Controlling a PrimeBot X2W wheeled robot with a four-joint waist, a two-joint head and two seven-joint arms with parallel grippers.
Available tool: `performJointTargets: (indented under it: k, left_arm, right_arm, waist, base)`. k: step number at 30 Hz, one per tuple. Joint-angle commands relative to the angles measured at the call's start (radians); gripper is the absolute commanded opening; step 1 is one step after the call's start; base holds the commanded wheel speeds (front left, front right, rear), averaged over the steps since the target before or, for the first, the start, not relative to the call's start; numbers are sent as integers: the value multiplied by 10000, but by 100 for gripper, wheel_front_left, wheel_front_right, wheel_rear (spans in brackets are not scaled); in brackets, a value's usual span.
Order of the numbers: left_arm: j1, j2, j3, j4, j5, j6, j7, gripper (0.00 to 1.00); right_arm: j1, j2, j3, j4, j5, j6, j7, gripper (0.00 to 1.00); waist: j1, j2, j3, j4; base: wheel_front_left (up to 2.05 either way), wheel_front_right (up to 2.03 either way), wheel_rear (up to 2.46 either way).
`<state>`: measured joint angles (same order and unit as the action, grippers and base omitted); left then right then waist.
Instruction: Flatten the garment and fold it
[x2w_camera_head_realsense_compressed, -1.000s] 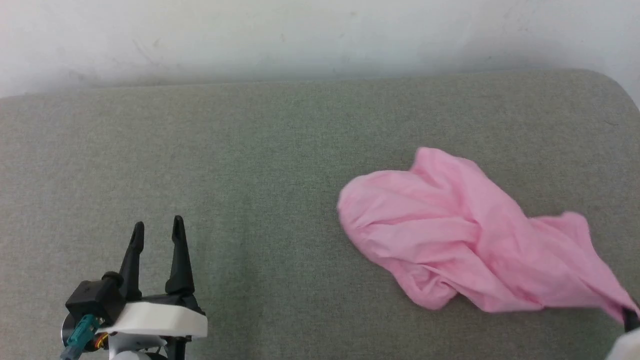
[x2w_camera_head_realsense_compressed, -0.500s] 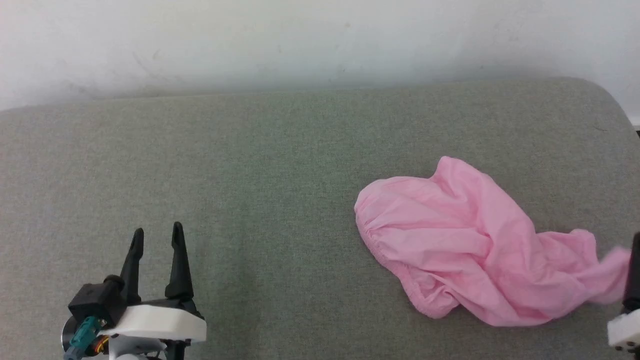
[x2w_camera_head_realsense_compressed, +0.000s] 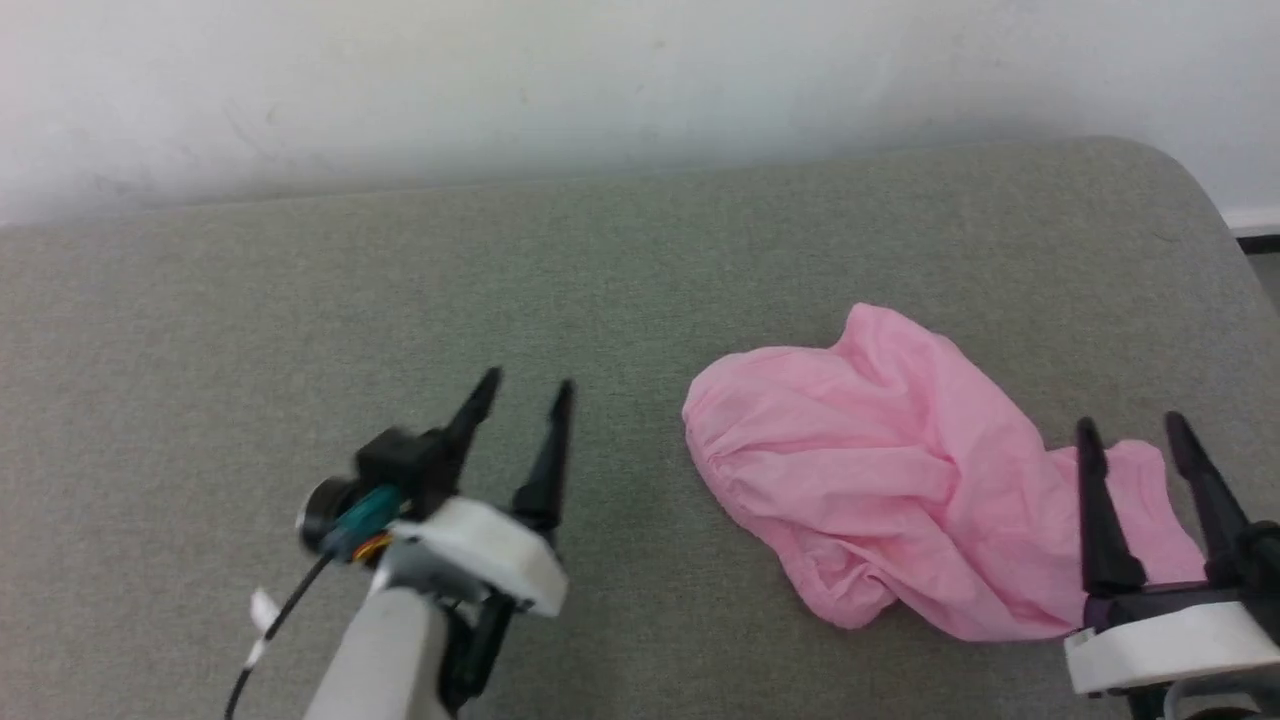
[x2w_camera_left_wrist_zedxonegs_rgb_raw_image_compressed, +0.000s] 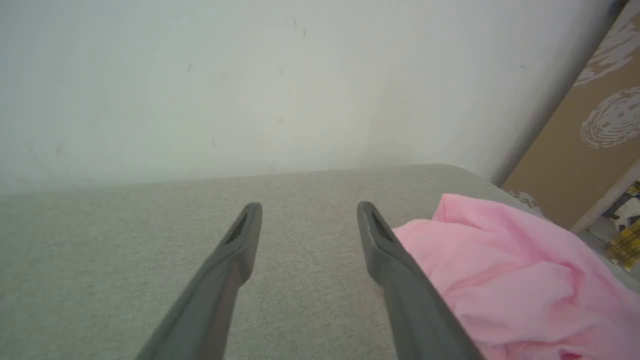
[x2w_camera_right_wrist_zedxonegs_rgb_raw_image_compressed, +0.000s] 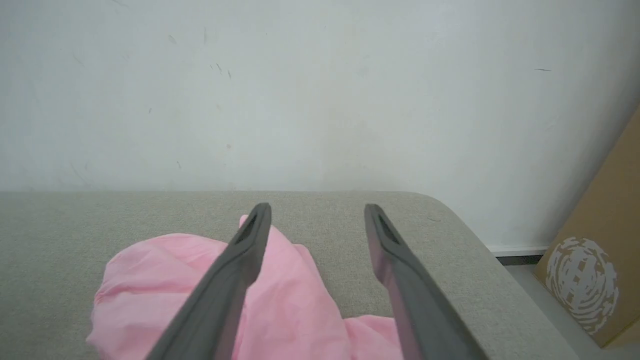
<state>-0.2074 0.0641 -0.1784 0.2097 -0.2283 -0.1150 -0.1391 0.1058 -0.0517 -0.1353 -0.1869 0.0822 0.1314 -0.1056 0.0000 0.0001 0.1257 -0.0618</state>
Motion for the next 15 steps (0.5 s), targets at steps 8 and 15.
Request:
performJointTargets:
  k: [8, 15]
  left_arm:
    - [-2582, -39, -1966, 2005, -254, -149, 1757, 100]
    - [-4301, 439, -3329, 4387, -927, -154, 3559, 100]
  right_arm:
    - [32, 14, 801, -337, 75, -7, 112, 100]
    - [-123, 14, 1094, -49, 457, -7, -60, 100]
  waist:
    - [0, -1, 556, -940]
    - [0, -1, 1128, -1528]
  base:
    - [0, 0, 0]
    - [0, 0, 0]
